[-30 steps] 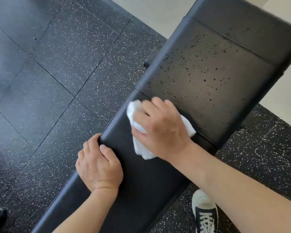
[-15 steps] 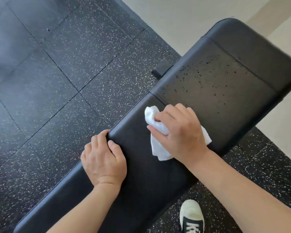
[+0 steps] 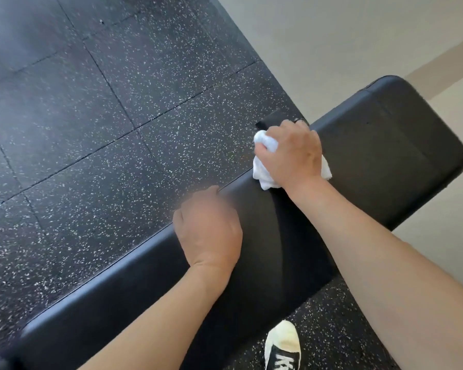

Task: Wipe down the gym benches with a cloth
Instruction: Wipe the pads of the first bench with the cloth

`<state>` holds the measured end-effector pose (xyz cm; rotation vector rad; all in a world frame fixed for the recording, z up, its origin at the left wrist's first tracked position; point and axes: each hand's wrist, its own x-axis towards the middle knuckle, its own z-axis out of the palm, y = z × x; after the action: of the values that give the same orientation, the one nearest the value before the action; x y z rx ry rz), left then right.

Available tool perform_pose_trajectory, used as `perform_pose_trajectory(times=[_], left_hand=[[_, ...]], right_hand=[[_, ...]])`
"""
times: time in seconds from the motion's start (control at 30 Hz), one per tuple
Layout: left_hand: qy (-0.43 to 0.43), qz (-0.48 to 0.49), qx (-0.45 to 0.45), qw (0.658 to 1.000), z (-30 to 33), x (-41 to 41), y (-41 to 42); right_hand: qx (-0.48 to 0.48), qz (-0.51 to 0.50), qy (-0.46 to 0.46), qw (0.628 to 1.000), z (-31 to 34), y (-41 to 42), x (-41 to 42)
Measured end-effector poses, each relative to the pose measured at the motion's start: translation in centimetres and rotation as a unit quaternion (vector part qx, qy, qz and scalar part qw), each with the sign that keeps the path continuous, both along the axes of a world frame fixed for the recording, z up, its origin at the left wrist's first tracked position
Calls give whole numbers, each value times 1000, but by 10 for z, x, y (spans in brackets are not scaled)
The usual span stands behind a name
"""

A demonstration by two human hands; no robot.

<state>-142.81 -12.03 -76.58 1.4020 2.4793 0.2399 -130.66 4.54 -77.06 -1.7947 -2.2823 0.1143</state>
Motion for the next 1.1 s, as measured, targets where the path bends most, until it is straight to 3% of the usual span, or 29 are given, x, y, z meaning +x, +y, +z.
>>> perform_pose_trajectory(times=[0.13,0.27,0.37,0.6,0.77,0.8,0.87,0.93,1.0,1.1], left_hand=[[-23,-21,-36,999,9,-6,0],[-38,-128,-90,987,16,-41,-13],[-68,-112,-126,983,15,-100,-41],[-69,-48,-126,988,0,-181,-111],[-56,-37,-106,992,2,-176,-109],[-52,-42,-100,993,3,-175,-109],[-51,-50,-84,994,4,-175,-111],[-50,-52,-73,995,3,-175,-111],[-50,-52,-75,995,3,-175,-110],[-54,-54,-90,993,6,-175,-110]], right_hand=[[-48,-5,-54,997,4,0,-1],[-99,20,-84,991,14,-15,-26],[-118,65,-105,985,22,-57,-78],[-75,163,13,984,16,-188,-191],[-23,233,24,972,14,-158,-165],[-30,231,-14,972,13,-136,-146],[-68,193,-172,964,14,-79,-103],[-117,86,-279,949,22,-29,-60],[-126,10,-251,960,28,-6,-39],[-139,14,-228,964,24,-17,-64]])
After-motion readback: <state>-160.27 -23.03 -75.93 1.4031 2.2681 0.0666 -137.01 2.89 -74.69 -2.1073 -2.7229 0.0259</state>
